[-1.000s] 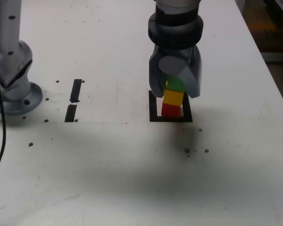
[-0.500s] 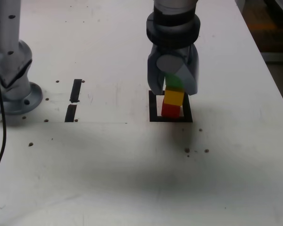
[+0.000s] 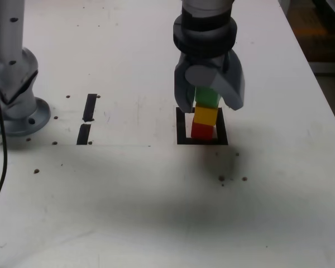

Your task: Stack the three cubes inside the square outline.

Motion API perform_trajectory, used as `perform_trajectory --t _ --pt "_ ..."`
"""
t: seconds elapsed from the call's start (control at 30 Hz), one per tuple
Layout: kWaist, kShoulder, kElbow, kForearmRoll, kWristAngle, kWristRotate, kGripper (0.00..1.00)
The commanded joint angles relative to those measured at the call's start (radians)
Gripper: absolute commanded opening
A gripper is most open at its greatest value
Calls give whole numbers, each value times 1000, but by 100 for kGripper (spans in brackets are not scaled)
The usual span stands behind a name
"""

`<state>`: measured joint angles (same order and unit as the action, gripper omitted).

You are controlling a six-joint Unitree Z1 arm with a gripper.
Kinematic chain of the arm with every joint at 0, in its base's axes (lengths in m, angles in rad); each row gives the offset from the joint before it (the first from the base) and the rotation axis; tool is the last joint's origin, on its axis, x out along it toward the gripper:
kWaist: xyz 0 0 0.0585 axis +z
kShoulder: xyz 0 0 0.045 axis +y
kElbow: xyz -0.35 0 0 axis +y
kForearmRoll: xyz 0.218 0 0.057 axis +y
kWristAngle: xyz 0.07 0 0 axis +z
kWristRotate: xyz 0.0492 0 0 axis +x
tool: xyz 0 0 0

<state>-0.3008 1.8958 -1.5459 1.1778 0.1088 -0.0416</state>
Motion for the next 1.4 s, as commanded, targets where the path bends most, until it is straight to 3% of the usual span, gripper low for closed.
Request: perform_trajectory --t 0.0,0.17,0.4,0.5,0.63,0.8,1.07,1.37 --pt "-5 -17 -3 3 8 2 85" --pt "-19 -65 -20 53 50 -5 95" --pt "-31 -212 -27 239 117 -55 99" --pt "-24 -280 29 301 122 -94 100" --pt "-1 -349 143 311 112 -139 99" --pt "31 -409 324 208 89 -182 99" --pt "73 -438 604 -106 25 -201 100" --pt "81 -451 806 -364 -17 -217 100"
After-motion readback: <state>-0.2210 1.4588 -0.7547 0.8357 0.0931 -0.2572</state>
